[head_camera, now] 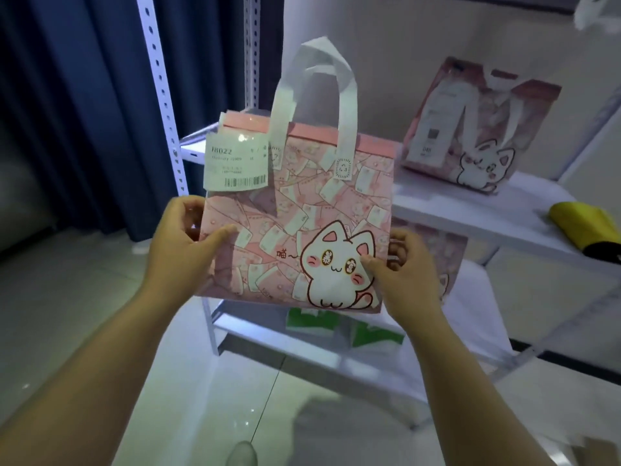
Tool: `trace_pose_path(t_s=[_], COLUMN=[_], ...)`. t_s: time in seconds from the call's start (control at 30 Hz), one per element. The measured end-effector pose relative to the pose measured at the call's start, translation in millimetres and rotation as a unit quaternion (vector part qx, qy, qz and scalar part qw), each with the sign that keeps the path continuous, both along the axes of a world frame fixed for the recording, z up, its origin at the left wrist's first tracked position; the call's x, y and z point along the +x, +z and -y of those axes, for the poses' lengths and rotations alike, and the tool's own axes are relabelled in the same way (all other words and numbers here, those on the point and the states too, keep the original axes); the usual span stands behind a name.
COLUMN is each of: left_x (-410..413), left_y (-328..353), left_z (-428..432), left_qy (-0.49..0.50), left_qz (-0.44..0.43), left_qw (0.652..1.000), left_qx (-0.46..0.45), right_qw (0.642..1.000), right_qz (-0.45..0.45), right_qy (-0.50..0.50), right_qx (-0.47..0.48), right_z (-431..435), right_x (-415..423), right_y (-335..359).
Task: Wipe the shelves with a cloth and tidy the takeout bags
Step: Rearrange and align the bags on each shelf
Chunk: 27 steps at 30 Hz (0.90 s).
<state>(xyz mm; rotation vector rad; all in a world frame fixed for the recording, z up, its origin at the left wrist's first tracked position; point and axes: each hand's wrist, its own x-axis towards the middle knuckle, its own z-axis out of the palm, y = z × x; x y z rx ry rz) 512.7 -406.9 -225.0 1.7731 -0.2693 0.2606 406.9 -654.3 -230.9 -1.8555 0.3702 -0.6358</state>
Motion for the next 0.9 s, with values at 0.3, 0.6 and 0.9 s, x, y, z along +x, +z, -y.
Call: trace_pose_path(t_s=[0.3,0.6,0.9], left_x=[-19.8,21.7,84.1], left_y=[-114.0,-281.3,-448.9], left_z=[-2.7,-17.1,-31.2], left_qy=[0.013,0.055,0.100], left_qz=[-0.155,-0.225,-0.228], left_qw=[0.986,0.966,0.959], left_qx=[0.064,0.116,0.138], right_qw=[0.989,0.977,0.972], right_qz=[-0.149,-0.214,-0.227], right_qy=[-0.010,-0.007,0.055], right_qx=[0.007,-0.005,0.003], right_z=[1.5,-13.4,-23.5], right_x=[-14.5,42.6,119.9], right_y=[-98.7,-273.6,-438.4])
